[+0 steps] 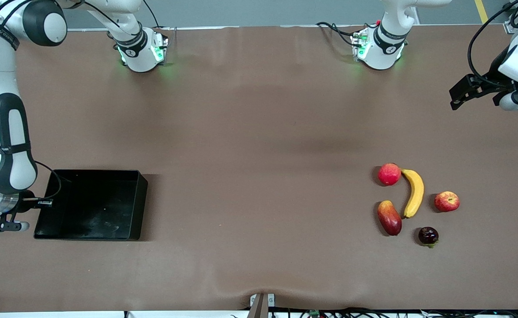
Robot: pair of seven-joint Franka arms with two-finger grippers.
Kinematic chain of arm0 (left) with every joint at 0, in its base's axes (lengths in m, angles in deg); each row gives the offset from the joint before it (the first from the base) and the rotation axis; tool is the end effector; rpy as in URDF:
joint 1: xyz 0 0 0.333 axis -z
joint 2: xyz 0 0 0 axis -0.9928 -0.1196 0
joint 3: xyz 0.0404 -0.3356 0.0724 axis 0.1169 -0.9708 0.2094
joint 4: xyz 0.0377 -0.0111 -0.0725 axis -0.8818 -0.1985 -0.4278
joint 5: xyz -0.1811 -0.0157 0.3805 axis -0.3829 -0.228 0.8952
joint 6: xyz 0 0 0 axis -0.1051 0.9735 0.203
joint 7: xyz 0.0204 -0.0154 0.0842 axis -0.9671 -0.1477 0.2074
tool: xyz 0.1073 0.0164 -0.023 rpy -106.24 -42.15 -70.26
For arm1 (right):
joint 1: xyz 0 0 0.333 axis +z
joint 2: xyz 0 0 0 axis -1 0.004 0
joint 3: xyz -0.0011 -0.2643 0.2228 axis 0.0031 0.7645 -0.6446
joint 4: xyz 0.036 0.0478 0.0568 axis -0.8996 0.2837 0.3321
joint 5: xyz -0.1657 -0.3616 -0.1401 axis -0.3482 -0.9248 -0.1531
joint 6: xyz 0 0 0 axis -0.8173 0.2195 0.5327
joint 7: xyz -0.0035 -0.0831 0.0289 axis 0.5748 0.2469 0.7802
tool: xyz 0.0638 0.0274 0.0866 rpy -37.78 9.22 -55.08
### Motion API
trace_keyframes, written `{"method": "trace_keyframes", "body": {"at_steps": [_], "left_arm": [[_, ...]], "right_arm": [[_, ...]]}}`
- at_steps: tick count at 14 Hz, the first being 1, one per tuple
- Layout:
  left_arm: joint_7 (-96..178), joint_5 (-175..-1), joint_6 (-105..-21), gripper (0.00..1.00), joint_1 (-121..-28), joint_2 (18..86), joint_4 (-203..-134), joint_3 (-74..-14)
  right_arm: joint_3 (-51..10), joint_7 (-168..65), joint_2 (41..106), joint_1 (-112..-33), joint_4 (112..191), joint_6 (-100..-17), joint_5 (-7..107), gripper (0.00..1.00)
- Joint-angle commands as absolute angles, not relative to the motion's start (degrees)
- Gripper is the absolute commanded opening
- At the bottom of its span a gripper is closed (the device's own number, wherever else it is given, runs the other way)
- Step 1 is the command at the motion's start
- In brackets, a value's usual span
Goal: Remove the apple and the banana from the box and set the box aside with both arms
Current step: 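Drag the black tray away from the fruits with the right gripper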
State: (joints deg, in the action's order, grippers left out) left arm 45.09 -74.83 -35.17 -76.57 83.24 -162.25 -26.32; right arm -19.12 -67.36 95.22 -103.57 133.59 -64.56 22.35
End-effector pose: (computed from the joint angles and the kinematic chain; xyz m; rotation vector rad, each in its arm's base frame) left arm 0.5473 -0.0582 0.6703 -3.0659 -0.0950 -0.0382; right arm 0.7242 -0.2430 0.2219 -3.0609 0.0795 0.0914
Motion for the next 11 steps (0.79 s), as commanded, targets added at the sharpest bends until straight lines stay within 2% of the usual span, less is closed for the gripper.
{"method": "trace_keyframes", "body": {"at_steps": [1,4,11], "left_arm": [[43.7,-76.4,-33.8,1.00,-77.2,84.3,-162.6,-25.9],[43.7,-78.1,-34.1,1.00,-77.7,84.2,-162.3,-25.7],[43.8,-78.0,-34.5,1.00,-77.9,84.1,-162.2,-25.7]], "right_arm": [[-19.6,-66.4,92.1,-104.4,135.9,-63.5,21.7,1.00],[-19.4,-66.8,87.6,-103.8,135.2,-57.8,20.9,1.00],[-19.5,-63.6,68.9,-94.5,135.8,-43.5,18.5,1.00]]}}
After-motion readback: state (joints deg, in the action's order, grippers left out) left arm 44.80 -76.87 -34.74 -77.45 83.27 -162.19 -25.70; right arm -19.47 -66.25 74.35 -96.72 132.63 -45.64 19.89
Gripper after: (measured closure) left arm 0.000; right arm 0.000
